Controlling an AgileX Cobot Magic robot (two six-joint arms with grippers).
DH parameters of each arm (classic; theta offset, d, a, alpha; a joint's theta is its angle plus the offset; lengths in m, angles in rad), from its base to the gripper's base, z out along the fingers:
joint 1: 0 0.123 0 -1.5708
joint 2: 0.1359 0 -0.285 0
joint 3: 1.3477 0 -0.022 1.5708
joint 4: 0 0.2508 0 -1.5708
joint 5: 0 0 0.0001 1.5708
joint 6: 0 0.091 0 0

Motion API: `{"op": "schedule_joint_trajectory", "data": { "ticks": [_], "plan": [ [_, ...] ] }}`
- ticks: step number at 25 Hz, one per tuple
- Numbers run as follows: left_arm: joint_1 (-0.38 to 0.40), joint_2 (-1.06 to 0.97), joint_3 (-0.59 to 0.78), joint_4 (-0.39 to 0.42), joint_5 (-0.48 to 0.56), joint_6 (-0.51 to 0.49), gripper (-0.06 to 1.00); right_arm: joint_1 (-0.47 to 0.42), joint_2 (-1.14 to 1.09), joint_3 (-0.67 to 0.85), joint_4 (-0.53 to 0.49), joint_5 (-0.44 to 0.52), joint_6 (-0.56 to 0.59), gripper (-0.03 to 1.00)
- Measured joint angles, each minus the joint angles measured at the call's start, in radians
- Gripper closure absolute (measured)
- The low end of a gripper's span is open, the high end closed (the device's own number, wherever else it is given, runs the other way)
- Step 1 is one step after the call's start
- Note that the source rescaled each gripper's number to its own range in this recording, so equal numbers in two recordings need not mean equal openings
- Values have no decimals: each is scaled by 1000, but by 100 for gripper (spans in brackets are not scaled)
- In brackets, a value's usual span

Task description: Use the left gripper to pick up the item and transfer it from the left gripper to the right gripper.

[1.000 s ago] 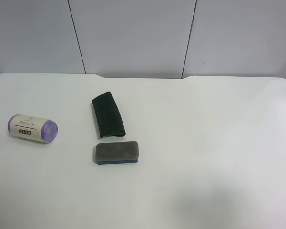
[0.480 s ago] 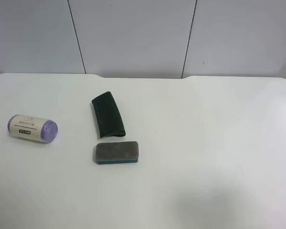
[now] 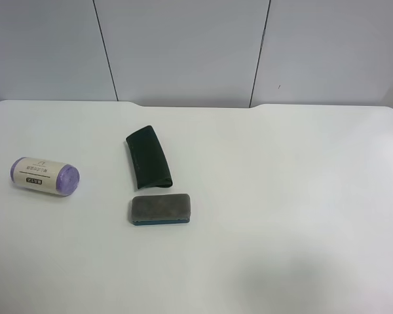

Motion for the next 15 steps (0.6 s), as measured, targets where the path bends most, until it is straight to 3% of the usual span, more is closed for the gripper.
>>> {"op": "schedule_joint_trajectory", "data": {
  "ticks": [10,15],
  "plan": [
    [0,591,-174,4,-4,-173,-5,0,0,0,0,0,0,-3],
    [0,892,-263,2,-55,-260,-5,0,0,0,0,0,0,-3]
  ]
}}
